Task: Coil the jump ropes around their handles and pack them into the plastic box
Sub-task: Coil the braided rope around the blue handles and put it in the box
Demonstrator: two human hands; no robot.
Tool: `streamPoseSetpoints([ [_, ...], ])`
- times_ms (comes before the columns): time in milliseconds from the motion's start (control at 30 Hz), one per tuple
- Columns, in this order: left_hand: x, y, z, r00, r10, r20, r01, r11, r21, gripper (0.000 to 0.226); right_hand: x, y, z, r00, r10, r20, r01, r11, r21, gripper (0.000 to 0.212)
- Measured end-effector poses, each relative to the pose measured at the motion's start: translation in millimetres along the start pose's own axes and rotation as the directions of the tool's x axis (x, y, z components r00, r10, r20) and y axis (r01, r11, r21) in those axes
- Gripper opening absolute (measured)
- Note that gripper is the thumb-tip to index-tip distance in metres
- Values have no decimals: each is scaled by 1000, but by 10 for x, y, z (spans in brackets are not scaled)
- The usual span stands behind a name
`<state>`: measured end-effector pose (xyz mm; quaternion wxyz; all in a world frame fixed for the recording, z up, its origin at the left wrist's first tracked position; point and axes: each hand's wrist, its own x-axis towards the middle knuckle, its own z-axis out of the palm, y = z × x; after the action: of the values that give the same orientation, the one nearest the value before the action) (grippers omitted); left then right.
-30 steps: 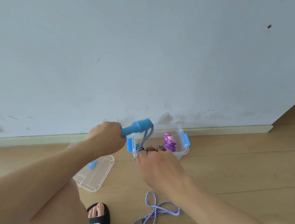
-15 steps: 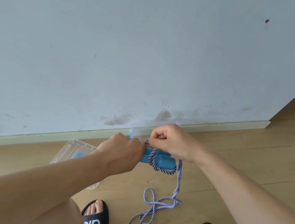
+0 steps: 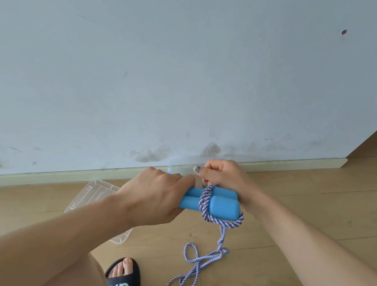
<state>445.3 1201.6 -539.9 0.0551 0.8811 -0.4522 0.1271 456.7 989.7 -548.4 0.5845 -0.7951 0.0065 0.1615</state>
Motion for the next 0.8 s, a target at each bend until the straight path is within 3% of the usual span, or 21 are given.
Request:
streamPoseSetpoints([
  [167, -6, -17, 15, 997, -75, -6, 75, 994, -75, 13, 100, 215, 202, 977, 193, -86, -182, 976, 120, 38],
  [233, 65, -48, 12, 965, -262, -9, 259, 958, -121, 13, -17, 238, 284, 966, 252, -54, -244, 962, 120, 32],
  [300, 131, -152, 5, 888, -457, 56, 461, 879, -124, 13, -190, 180, 428, 971, 230, -64, -226, 972, 69, 42],
  [333, 147, -207, 27, 867, -492, 77, 497, 864, -80, 12, -296, 125, 499, 975, 199, -98, -192, 978, 74, 48],
  [400, 148, -265, 90, 870, -476, 130, 475, 879, 38, 10, -422, 64, 583, 980, 113, -166, -117, 993, -14, 52],
  [467, 116, -290, 154, 864, -459, 206, 442, 888, 126, 9, -513, 33, 585, 991, -19, -136, -21, 958, -287, 49],
  [567, 79, -305, 235, 846, -444, 294, 365, 885, 288, 10, -628, -18, 568, 967, -248, -56, 158, 760, -631, 47],
  [700, 67, -198, 282, 872, -349, 343, 232, 912, 337, 7, -516, -164, 388, 915, -382, -128, 188, 686, -703, 51],
  [800, 95, -56, 271, 902, -259, 345, 140, 932, 334, 18, -387, -251, 218, 885, -446, -134, 201, 625, -754, 58],
])
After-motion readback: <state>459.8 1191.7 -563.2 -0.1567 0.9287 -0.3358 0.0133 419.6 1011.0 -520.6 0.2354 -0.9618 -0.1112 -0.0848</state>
